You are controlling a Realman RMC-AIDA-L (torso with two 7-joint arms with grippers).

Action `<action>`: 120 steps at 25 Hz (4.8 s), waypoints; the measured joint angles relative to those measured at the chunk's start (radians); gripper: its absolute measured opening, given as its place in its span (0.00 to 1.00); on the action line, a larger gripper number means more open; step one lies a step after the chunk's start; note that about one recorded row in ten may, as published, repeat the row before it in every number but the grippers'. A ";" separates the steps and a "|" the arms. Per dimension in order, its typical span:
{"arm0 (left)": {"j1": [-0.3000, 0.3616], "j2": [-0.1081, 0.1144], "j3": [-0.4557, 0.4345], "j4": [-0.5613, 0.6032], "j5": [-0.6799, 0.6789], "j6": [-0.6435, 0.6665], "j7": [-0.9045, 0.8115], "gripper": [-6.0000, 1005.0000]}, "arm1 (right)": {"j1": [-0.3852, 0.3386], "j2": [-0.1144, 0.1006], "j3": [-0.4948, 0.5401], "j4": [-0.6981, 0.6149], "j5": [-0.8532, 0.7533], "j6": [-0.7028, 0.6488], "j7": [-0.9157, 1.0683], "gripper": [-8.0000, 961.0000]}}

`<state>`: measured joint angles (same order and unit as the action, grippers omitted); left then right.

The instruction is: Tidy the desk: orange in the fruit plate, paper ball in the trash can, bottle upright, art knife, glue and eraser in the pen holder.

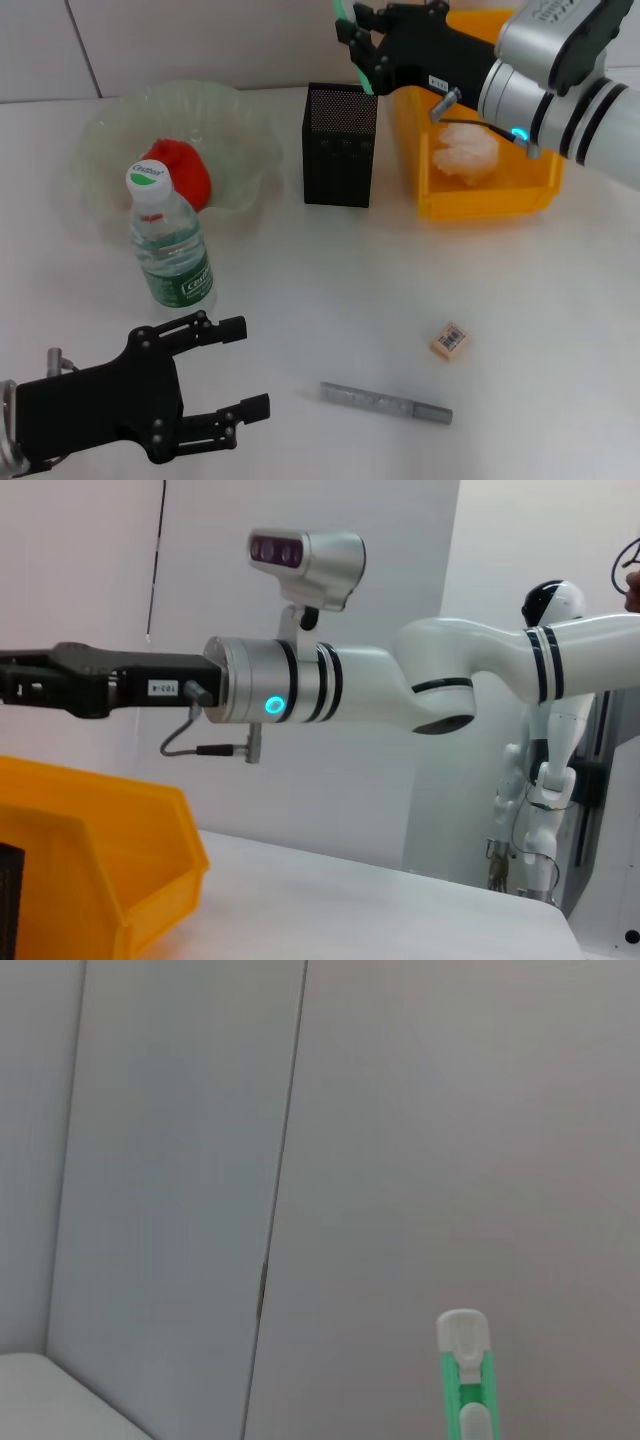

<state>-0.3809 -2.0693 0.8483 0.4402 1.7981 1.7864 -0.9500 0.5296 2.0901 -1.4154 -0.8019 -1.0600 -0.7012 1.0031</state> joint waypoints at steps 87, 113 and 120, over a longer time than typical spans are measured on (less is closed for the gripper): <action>-0.010 -0.006 0.011 -0.052 -0.044 0.033 -0.049 0.81 | 0.205 -0.014 0.061 -0.520 -1.586 -1.122 0.409 0.86; -0.020 -0.009 0.011 -0.076 -0.056 0.030 -0.049 0.81 | 0.302 -0.005 0.000 -0.181 -1.580 -0.885 0.260 0.83; -0.022 -0.009 0.006 -0.077 -0.056 0.030 -0.049 0.81 | 0.322 -0.004 0.000 -0.144 -1.580 -0.867 0.267 0.82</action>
<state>-0.4028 -2.0785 0.8539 0.3634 1.7423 1.8161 -0.9985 0.8515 2.0860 -1.4159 -0.9458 -2.6397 -1.5686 1.2705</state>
